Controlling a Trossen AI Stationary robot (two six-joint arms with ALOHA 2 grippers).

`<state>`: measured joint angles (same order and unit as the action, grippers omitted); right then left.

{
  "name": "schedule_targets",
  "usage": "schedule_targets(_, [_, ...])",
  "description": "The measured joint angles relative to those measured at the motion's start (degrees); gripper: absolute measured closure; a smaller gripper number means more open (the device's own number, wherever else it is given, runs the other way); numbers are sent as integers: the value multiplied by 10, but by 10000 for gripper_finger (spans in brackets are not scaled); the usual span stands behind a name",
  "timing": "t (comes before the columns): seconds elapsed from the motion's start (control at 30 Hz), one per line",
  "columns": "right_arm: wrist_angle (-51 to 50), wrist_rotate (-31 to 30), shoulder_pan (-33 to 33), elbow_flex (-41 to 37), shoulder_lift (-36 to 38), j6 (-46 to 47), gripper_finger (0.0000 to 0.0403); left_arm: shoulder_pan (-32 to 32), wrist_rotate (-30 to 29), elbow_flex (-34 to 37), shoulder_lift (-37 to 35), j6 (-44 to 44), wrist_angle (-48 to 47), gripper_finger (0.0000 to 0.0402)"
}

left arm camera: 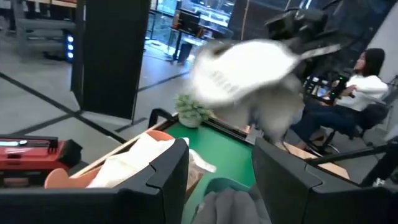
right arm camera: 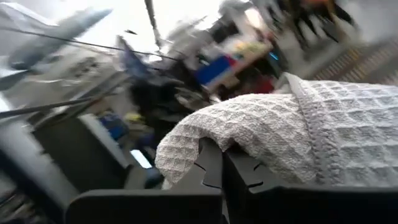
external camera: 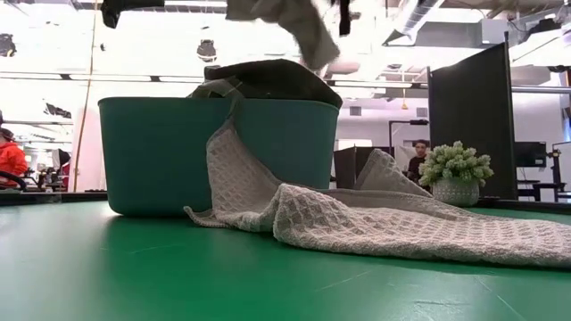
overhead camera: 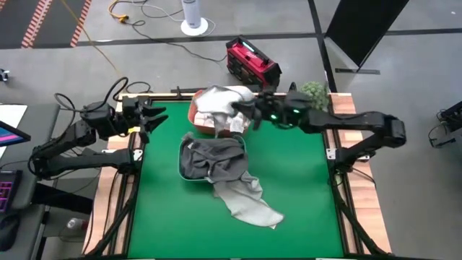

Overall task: Sort towels by color in basket
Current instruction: Put the white patterned towel into the orange bin

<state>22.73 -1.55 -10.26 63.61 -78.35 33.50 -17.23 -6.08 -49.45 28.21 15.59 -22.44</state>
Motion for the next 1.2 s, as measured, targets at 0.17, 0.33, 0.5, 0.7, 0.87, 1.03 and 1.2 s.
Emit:
schedule_targets(0.17, [8,74,-53,1,-87,86,385,0,-15,0,0,2,-1,235])
schedule_targets(0.33, [79,150,-74,39,-173,98,385,0,-22,0,0,14,-5,235])
schedule_targets(0.5, [7,143,-109,102,-238,72,385,0,-25,0,0,24,-8,235])
schedule_targets(0.7, [-304,129,-133,186,-301,6,385,0,-25,0,0,26,-12,235])
schedule_targets(0.87, [-533,67,-120,236,-317,-92,385,0,-25,0,0,27,-17,235])
schedule_targets(1.03, [-645,-40,-101,271,-310,-183,385,0,-32,0,0,27,-27,235])
schedule_targets(1.2, [-655,-47,-99,285,-314,-251,381,0,-41,0,0,25,-27,235])
